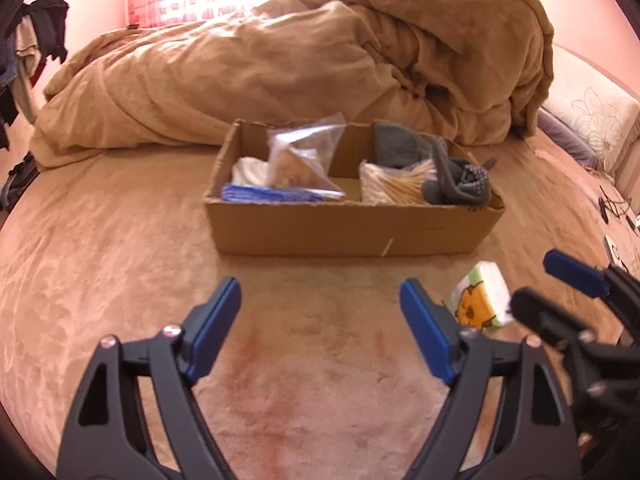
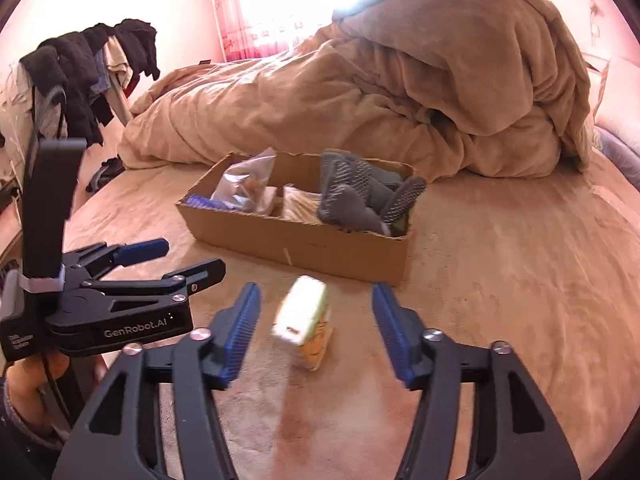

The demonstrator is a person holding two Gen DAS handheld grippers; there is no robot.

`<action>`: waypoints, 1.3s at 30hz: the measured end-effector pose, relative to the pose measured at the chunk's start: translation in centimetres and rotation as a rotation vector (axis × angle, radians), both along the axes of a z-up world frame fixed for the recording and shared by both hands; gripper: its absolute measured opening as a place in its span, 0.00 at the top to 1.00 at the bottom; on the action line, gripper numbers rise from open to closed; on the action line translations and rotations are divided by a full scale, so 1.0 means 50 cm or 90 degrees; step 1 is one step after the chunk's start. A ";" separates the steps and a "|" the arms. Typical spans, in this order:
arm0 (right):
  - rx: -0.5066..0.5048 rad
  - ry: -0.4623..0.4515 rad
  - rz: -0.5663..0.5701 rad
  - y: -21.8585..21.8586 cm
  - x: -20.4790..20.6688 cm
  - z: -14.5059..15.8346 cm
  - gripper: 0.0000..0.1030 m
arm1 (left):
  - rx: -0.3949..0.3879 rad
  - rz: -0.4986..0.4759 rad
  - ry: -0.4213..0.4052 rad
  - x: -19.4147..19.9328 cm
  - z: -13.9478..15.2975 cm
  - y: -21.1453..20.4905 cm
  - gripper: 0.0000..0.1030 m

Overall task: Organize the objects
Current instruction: 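Lift the snack box and lower it into the cardboard box with the right gripper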

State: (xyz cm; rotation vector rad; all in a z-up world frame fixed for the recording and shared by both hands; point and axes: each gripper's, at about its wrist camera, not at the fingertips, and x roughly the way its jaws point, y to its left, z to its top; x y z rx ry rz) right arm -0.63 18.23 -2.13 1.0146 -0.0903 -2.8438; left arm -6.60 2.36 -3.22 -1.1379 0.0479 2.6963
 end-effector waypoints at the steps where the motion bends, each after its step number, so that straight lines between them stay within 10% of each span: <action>1: 0.011 -0.003 -0.002 -0.008 -0.002 -0.006 0.38 | 0.000 0.008 0.004 0.006 0.000 -0.007 0.13; 7: 0.016 -0.051 0.000 -0.030 -0.036 -0.073 0.39 | -0.002 0.036 -0.026 0.007 -0.045 -0.049 0.11; 10: 0.016 -0.060 0.004 -0.032 -0.046 -0.095 0.71 | 0.017 0.029 -0.042 0.004 -0.068 -0.059 0.13; 14: 0.007 -0.055 0.014 -0.028 -0.044 -0.090 0.74 | 0.044 0.033 -0.073 -0.008 -0.084 -0.062 0.53; 30: -0.011 0.023 0.050 -0.007 -0.117 0.132 0.75 | 0.028 0.002 0.005 -0.090 0.095 -0.006 0.57; 39: -0.010 -0.015 0.066 -0.020 -0.264 0.094 0.75 | -0.012 -0.011 0.009 -0.202 0.096 0.014 0.57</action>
